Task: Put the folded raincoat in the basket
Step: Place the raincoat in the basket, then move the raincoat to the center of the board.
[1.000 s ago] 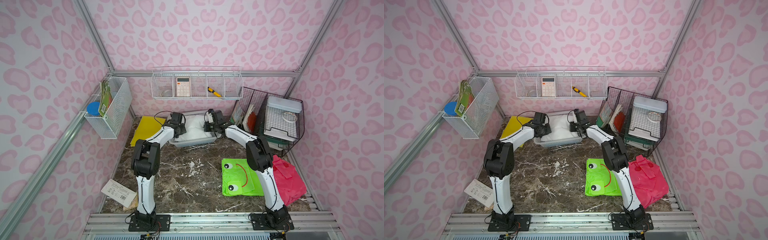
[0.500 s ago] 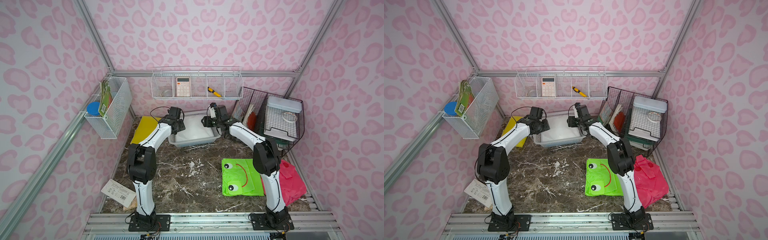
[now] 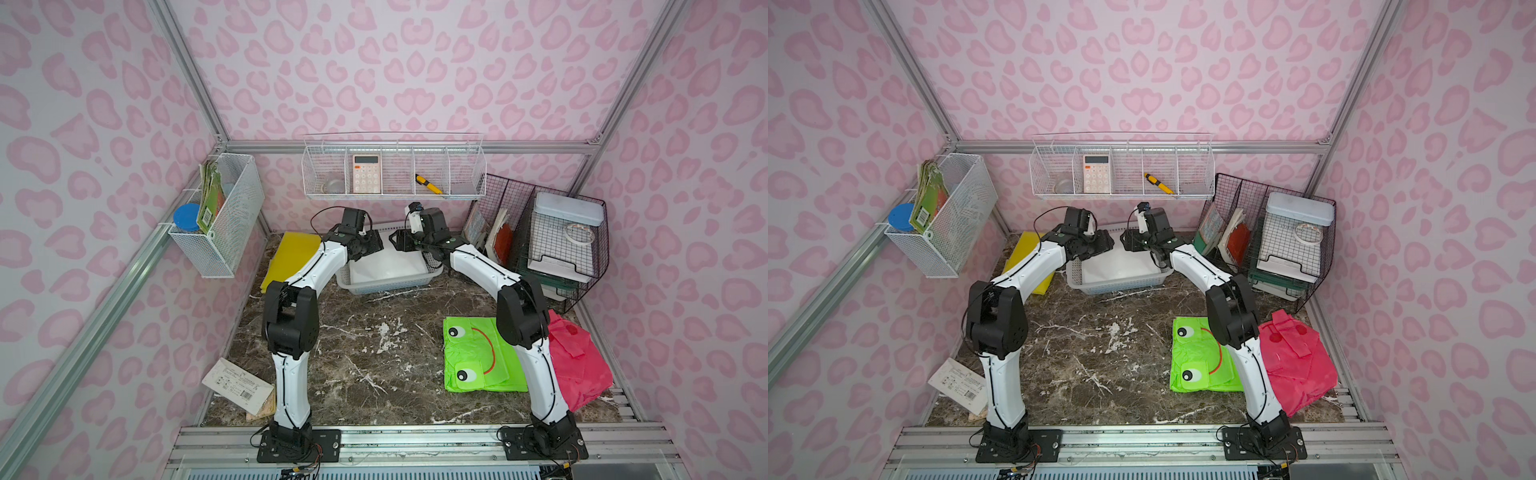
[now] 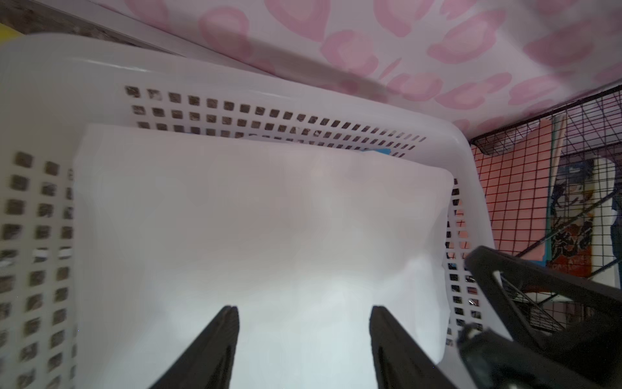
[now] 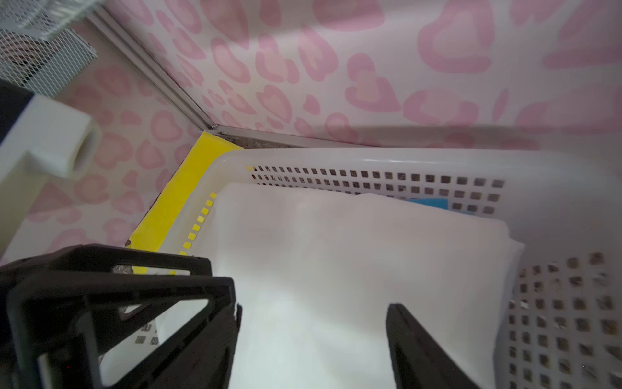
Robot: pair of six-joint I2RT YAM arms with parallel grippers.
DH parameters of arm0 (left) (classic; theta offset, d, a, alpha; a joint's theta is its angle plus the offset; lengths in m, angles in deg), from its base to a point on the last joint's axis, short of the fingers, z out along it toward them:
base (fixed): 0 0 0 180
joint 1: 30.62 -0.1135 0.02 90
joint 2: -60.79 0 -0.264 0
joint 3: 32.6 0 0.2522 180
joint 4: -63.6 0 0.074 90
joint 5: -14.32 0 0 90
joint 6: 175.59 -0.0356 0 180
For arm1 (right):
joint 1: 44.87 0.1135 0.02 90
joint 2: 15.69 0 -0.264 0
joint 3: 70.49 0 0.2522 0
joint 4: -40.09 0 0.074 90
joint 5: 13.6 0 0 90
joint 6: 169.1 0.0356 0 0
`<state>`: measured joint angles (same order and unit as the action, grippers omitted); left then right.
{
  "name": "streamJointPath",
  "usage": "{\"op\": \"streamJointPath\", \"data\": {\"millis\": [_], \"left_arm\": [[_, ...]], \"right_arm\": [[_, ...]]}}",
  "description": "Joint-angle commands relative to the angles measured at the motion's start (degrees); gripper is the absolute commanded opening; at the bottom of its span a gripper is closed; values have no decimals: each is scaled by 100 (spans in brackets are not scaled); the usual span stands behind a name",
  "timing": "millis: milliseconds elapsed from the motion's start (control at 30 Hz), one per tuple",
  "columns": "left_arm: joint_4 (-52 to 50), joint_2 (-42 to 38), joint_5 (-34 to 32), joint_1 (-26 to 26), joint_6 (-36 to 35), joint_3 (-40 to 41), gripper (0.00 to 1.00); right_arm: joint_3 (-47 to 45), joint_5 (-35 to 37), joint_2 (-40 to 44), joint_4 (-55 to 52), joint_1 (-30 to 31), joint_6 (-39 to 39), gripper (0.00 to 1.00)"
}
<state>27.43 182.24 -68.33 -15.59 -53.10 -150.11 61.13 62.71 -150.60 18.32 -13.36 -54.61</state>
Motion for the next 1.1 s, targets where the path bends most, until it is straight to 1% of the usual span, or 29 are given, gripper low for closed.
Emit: {"op": "streamJointPath", "data": {"millis": [0,233,367,467,567,667,733,833,933,1000,1067], "left_arm": [[-146,303,199,-5,11,-85,67],[-189,795,92,-13,64,-28,67],[-247,863,31,-18,29,-32,67],[-415,762,43,-43,59,-113,67],[-534,407,-39,-39,-42,-133,67],[-672,-69,-228,-49,-184,-115,67],[-767,-455,-419,-84,-251,-7,68],[-721,-1096,-741,-198,-293,454,70],[-580,-1703,-1298,-365,-405,1053,75],[-603,-1954,-1536,-531,-430,1330,76],[-615,-2099,-1807,-706,-427,1577,80]], "right_arm": [[134,-89,-279,-148,-11,147,71],[133,-11,-671,-232,-48,254,70],[130,22,-705,-245,-83,282,70],[126,38,-627,-292,-92,266,70],[126,27,-377,-404,-91,206,70],[34,50,84,-482,-79,119,71],[-251,105,547,-387,-64,48,72],[-1038,205,1385,-54,-53,-34,74],[-1935,303,2120,299,-56,-48,77],[-2646,317,2651,633,-57,-17,78],[-3164,346,3052,873,-51,38,78]]}}
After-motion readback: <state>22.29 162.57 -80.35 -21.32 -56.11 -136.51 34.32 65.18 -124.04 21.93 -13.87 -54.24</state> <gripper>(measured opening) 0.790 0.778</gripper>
